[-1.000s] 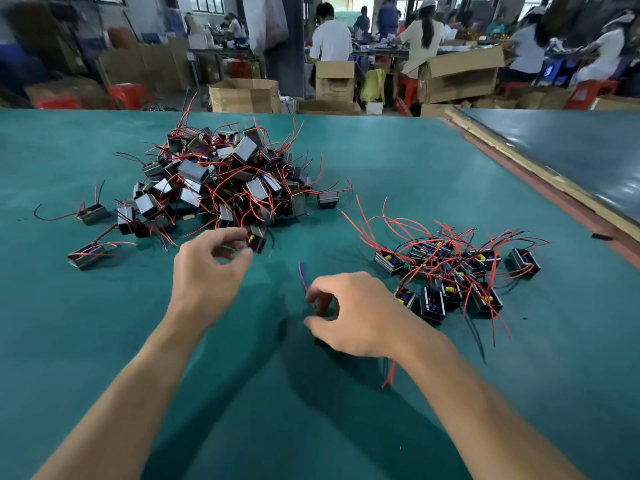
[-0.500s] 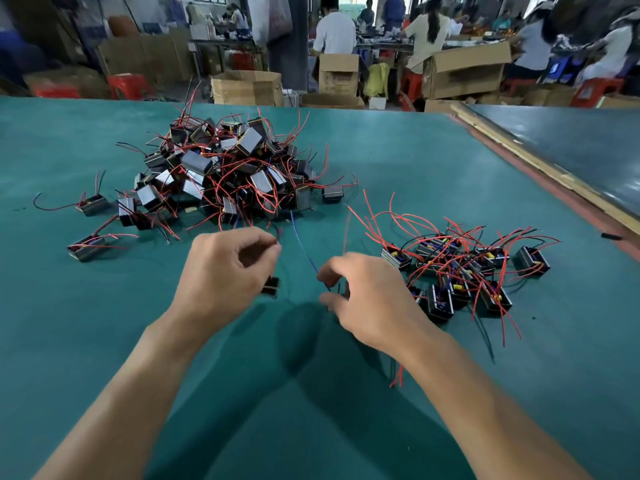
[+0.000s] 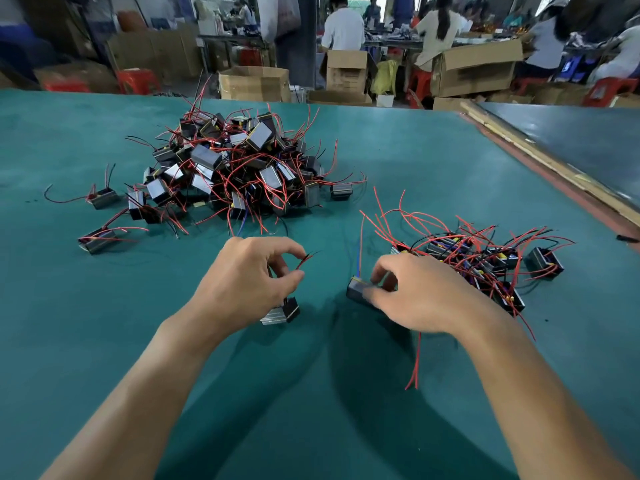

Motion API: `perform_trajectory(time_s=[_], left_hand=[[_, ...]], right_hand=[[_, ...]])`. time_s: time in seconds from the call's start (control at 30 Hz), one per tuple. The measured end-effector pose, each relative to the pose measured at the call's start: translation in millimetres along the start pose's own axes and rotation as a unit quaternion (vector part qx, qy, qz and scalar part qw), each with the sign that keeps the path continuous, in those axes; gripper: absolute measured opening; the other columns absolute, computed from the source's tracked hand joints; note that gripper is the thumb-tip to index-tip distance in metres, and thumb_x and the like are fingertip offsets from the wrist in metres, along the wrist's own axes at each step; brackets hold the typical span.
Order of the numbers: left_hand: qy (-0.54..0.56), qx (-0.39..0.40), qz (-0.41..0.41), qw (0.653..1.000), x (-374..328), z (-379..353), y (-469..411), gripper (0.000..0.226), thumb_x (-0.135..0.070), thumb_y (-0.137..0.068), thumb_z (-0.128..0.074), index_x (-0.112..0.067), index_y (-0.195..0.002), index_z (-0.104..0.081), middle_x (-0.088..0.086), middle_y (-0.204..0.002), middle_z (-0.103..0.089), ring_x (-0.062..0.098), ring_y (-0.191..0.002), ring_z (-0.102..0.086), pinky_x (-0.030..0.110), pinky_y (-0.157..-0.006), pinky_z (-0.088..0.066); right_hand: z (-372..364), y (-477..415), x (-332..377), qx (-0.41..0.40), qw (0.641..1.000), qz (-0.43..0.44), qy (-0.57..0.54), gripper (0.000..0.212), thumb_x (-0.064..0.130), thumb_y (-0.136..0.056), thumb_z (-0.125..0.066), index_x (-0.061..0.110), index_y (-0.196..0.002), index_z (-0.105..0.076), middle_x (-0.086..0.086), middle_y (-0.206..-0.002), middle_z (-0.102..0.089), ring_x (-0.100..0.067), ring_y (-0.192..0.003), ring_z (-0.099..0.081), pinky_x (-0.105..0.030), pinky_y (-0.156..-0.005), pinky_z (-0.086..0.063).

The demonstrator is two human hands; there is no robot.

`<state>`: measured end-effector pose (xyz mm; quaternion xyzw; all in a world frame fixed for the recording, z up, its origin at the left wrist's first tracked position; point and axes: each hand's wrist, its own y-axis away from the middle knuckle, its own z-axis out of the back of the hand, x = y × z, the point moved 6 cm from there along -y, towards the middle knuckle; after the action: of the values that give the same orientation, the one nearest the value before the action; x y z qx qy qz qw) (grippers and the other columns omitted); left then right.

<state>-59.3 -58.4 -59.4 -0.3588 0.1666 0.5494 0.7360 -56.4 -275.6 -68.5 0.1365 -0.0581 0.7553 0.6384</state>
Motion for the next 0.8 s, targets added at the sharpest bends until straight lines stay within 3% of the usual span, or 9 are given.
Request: perform_trajectory(time_s=[0.13,0.23,0.37,0.5,0.57,0.67,0.8], left_hand=[[0.007,-0.018,0.000,1.000,0,3,-1,0.031,-0.017,-0.083,-0.073,-0.035,-0.108,-0.068,-0.019,-0.069,-0.066,0.008,-0.042,-0.053,0.016,-0.051,-0.045],[0.022,0.001,0.007,1.000,-2,-1,-1,0.055,-0.016,-0.086,-0.070,-0.034,-0.133,-0.047,-0.019,-0.071,-0.068,0.008,-0.041,-0.053,0.016,-0.048,-0.045],[0.015,0.008,0.033,0.999,-2,-5,-1,0.083,-0.020,-0.086,-0.070,-0.021,-0.152,-0.020,-0.022,-0.074,-0.070,0.010,-0.046,-0.056,0.019,-0.053,-0.048],[-0.020,0.010,0.052,0.998,-4,-5,-1,0.043,-0.021,-0.087,-0.069,-0.015,-0.128,-0.061,-0.015,-0.084,-0.074,0.023,-0.049,-0.059,0.033,-0.062,-0.054],[-0.004,0.009,0.053,0.999,-5,-6,0,0.033,-0.019,-0.088,-0.069,-0.018,-0.120,-0.067,-0.014,-0.088,-0.073,0.018,-0.048,-0.062,0.033,-0.062,-0.056],[0.004,0.005,0.051,0.999,-4,-5,0,0.025,-0.017,-0.087,-0.070,-0.020,-0.112,-0.071,-0.013,-0.089,-0.072,0.013,-0.050,-0.064,0.033,-0.064,-0.057],[0.011,0.009,0.046,0.999,-2,-8,0,0.023,-0.013,-0.086,-0.068,-0.023,-0.106,-0.073,-0.012,-0.079,-0.073,0.013,-0.052,-0.061,0.031,-0.061,-0.056]], right_hand=[[0,2,5,0.013,0.999,0.033,-0.029,0.010,0.041,-0.089,-0.064,0.034,-0.091,-0.056,0.010,-0.079,-0.068,-0.015,-0.083,-0.061,-0.031,-0.067,-0.043],[-4,3,14,0.037,0.993,0.064,-0.090,0.008,0.029,-0.091,-0.060,0.033,-0.090,-0.054,0.005,-0.065,-0.068,-0.014,-0.064,-0.061,-0.033,-0.061,-0.049],[-10,3,28,0.058,0.984,0.105,-0.135,0.022,0.012,-0.089,-0.050,0.029,-0.082,-0.063,-0.001,-0.065,-0.069,-0.014,-0.055,-0.056,-0.034,-0.062,-0.049],[-12,5,36,0.075,0.979,0.125,-0.144,0.038,0.003,-0.080,-0.046,0.030,-0.087,-0.071,0.008,-0.076,-0.072,-0.004,-0.065,-0.060,-0.023,-0.065,-0.050],[-13,7,37,0.084,0.976,0.139,-0.146,0.039,0.003,-0.076,-0.051,0.027,-0.096,-0.074,0.012,-0.080,-0.072,0.002,-0.065,-0.058,-0.015,-0.063,-0.046],[-17,9,41,0.097,0.971,0.168,-0.141,0.035,0.012,-0.075,-0.066,0.033,-0.104,-0.072,0.012,-0.082,-0.069,-0.003,-0.065,-0.058,-0.017,-0.062,-0.046],[-23,8,46,0.077,0.971,0.188,-0.124,0.019,0.030,-0.074,-0.076,0.038,-0.091,-0.073,0.013,-0.070,-0.066,-0.001,-0.060,-0.055,-0.013,-0.054,-0.038]])
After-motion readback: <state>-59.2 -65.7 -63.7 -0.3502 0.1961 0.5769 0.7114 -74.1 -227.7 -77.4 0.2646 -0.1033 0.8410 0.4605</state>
